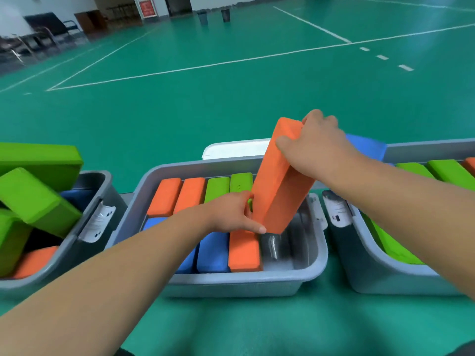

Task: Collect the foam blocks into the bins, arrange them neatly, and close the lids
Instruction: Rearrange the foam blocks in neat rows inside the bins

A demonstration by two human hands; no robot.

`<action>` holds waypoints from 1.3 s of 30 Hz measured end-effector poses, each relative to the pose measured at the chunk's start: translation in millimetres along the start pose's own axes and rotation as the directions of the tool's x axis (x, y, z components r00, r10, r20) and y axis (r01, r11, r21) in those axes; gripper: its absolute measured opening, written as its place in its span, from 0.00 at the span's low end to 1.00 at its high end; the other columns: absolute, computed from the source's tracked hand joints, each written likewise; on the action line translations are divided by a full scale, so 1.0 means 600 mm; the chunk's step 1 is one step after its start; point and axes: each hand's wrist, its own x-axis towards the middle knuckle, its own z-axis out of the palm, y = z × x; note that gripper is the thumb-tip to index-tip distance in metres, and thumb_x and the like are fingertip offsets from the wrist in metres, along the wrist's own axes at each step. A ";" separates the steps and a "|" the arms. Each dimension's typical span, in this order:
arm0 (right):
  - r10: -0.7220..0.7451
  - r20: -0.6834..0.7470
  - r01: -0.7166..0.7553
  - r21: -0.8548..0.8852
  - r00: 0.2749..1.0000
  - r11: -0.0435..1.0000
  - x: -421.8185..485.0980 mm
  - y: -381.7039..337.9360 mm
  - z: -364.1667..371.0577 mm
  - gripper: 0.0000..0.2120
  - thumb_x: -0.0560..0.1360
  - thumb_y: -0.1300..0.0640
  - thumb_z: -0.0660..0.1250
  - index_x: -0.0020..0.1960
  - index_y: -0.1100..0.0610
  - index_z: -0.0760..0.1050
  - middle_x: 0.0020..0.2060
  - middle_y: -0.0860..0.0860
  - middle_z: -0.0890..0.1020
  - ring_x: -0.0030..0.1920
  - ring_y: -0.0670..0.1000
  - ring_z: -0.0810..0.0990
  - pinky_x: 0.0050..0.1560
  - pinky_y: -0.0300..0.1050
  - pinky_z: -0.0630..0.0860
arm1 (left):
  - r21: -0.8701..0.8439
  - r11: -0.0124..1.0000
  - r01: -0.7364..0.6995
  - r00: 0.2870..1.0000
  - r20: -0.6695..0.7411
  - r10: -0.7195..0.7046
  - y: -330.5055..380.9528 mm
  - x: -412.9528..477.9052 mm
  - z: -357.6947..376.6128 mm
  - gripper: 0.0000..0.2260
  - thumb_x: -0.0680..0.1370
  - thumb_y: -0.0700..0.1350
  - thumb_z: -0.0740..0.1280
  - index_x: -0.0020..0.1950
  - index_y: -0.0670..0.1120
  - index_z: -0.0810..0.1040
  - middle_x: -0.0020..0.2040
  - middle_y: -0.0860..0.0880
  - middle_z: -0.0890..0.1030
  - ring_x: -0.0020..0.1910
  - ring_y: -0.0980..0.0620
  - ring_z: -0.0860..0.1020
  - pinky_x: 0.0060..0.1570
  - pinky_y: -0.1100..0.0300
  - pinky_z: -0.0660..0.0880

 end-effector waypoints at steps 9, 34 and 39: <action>0.046 0.275 0.040 -0.299 0.960 0.953 -0.048 -0.018 0.068 0.31 0.76 0.38 0.61 0.71 0.58 0.67 0.65 0.63 0.74 0.65 0.65 0.72 0.55 0.55 0.71 | 0.280 0.959 -0.052 0.998 0.038 0.043 -0.016 0.011 0.012 0.33 0.73 0.60 0.78 0.73 0.47 0.75 0.64 0.44 0.75 0.62 0.43 0.75 0.59 0.55 0.72; 0.112 0.713 0.428 -0.530 0.692 0.732 -0.124 0.019 0.189 0.35 0.81 0.38 0.60 0.78 0.60 0.57 0.67 0.61 0.76 0.66 0.64 0.75 0.65 0.54 0.75 | 0.352 0.935 -0.029 0.999 0.053 0.011 -0.042 0.025 -0.001 0.33 0.72 0.61 0.78 0.73 0.50 0.73 0.67 0.47 0.74 0.65 0.43 0.71 0.64 0.50 0.72; 0.089 0.747 0.504 -0.526 0.658 0.685 -0.110 0.019 0.190 0.36 0.81 0.37 0.62 0.79 0.59 0.59 0.66 0.58 0.79 0.63 0.62 0.78 0.63 0.52 0.76 | 0.351 0.936 -0.028 0.999 0.041 0.014 -0.038 0.026 0.000 0.33 0.71 0.60 0.79 0.72 0.50 0.74 0.66 0.47 0.74 0.65 0.42 0.72 0.63 0.50 0.73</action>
